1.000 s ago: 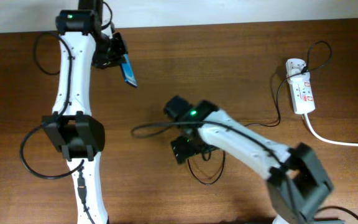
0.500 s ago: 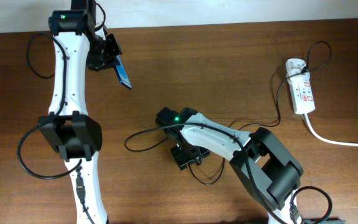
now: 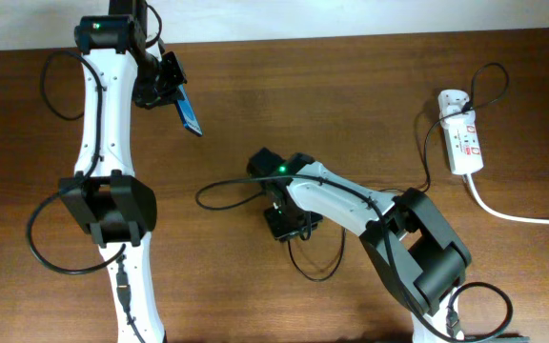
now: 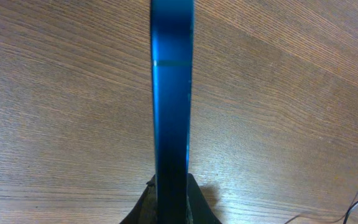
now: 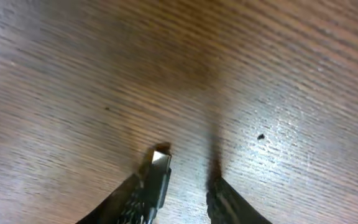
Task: Plug charger to phone and switch on socket
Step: 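Lower the right gripper and grasp the black cable's USB-C plug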
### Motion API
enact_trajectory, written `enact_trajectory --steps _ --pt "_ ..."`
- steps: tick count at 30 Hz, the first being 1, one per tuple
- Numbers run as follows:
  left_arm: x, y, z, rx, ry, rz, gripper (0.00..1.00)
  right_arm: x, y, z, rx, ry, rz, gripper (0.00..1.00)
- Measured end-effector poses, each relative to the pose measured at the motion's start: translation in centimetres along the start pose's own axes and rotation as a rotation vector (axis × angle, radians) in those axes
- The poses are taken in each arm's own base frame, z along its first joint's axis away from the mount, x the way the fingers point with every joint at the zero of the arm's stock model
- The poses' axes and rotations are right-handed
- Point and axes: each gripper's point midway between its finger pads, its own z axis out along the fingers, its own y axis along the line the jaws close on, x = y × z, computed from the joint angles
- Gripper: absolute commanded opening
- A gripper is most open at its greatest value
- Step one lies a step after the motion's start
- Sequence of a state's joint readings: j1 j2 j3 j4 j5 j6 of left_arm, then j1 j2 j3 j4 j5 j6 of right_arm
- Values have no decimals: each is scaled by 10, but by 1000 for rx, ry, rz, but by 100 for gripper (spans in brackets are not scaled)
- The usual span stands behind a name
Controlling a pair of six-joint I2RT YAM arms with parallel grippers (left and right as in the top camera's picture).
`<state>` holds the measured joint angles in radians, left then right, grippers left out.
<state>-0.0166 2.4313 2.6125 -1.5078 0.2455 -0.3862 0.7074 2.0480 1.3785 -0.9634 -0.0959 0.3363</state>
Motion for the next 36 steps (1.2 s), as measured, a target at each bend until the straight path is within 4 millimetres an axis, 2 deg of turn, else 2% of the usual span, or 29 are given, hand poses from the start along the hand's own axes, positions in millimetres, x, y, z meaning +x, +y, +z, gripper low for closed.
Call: enact_trajectory --steps 5,9,17,31,32,34,36 --pt "0 0 0 0 0 0 0 -2 1 0 -2 -9 29 25" --pt "0 0 0 0 0 0 0 -2 1 0 -6 -6 30 32" --pt "0 0 0 0 0 0 0 2 3 0 -19 13 58 19" --pt "0 0 0 0 0 0 0 1 4 0 -21 8 130 16" --pt "0 0 0 0 0 0 0 1 4 0 -21 8 131 17" --pt "0 0 0 0 0 0 0 2 3 0 -20 11 133 26" --pt "0 0 0 0 0 0 0 4 3 0 -16 20 137 27"
